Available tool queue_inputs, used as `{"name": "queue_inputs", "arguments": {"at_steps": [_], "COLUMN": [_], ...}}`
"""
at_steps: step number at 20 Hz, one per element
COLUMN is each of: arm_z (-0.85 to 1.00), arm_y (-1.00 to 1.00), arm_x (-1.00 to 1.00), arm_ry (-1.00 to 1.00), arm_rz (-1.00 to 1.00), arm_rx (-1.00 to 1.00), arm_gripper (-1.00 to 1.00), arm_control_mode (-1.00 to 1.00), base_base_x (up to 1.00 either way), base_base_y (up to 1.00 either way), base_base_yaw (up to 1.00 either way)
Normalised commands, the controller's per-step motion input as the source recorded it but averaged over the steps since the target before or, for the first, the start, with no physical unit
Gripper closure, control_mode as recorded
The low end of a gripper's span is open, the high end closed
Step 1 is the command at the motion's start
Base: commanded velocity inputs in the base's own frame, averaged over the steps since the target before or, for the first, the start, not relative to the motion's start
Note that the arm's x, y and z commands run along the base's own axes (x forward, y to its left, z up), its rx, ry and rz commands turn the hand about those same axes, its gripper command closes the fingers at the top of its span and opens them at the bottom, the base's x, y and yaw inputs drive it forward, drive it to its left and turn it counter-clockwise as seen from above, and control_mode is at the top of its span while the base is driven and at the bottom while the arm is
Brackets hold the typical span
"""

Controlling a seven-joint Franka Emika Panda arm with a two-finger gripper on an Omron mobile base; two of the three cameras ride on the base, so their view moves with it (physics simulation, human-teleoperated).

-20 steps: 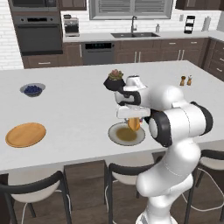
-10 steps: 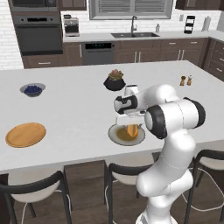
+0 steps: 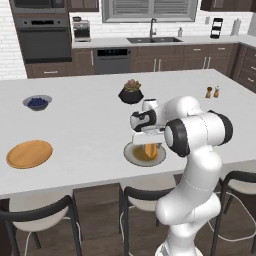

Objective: Place one bun and one sausage from the bowl on each plate.

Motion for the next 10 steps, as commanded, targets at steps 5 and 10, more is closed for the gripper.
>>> {"name": "queue_inputs", "arguments": {"at_steps": [5,10], "arm_z": [0.00,0.10], "arm_y": [-0.04,-0.04], "arm_x": [0.00,0.00], "arm_ry": [0.00,0.00], "arm_rz": [0.00,0.00], "arm_rx": [0.00,0.00], "arm_gripper": [-1.00,-1.00], "arm_control_mode": [-1.00,-1.00], "base_base_x": [0.00,0.00], "base_base_y": [0.00,0.00], "base_base_yaw": [0.00,0.00]}}
